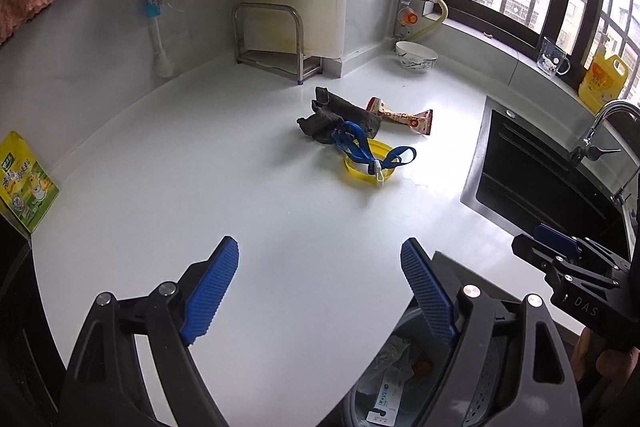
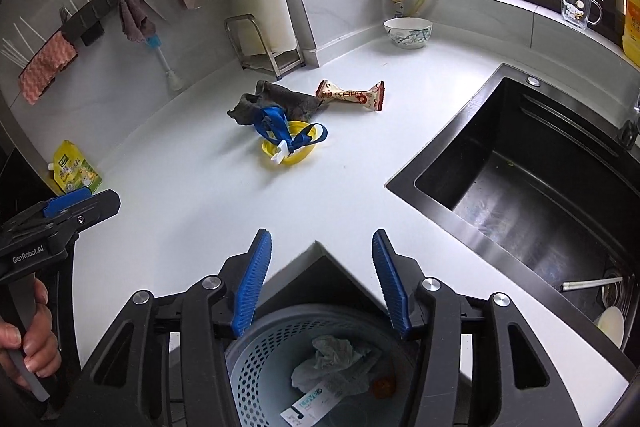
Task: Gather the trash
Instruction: 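Move both open tools back toward the strap and lid on the counter, then grasp the blue strap with the right tool and lift it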
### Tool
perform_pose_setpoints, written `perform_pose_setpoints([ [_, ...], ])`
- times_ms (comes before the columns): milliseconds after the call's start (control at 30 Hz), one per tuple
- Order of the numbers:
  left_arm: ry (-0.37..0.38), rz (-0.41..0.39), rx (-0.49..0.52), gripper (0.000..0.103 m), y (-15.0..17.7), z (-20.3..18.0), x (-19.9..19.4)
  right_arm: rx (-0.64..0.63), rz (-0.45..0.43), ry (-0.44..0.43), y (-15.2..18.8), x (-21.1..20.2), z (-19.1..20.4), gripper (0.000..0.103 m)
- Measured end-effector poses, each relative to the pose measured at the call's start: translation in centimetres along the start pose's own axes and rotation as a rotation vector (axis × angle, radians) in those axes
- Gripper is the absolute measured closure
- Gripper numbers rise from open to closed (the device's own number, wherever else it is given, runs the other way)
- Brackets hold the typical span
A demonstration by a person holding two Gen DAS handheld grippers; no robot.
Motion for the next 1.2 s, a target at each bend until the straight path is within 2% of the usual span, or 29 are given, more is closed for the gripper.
perform_pose_setpoints([
  [233,-0.009,0.021,0.009,0.021,-3.9,2.7,4.3,-0.038,0.004,0.024,-4.8,5.1,1.5,0.052],
  [500,0.006,0.048,0.015,0.021,-6.4,4.0,8.8,-0.093,-0.002,0.059,-8.9,9.7,3.1,0.053],
  [767,0.027,0.062,0.032,0.021,-8.3,4.5,11.5,-0.153,0.023,0.107,-10.9,13.8,4.6,0.053],
  [1033,0.042,0.076,0.025,0.021,-8.8,5.2,13.0,-0.189,0.057,0.173,-11.3,16.5,5.0,0.053],
  [1067,0.044,0.078,0.023,0.021,-8.8,5.3,13.1,-0.195,0.055,0.181,-11.2,16.7,5.1,0.054],
  [1200,0.049,0.085,0.017,0.021,-8.8,5.5,13.4,-0.214,0.047,0.198,-11.4,16.8,5.3,0.071],
])
Point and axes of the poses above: each gripper's, at about its wrist camera, not at the fingertips, and x roughly the way its jaws point, z to its left, y to its underside, the point moved 7 cm from there along x, roughly the way its jaws point, and after that the axes turned 12 degrees about z, right-handed, at the moved point
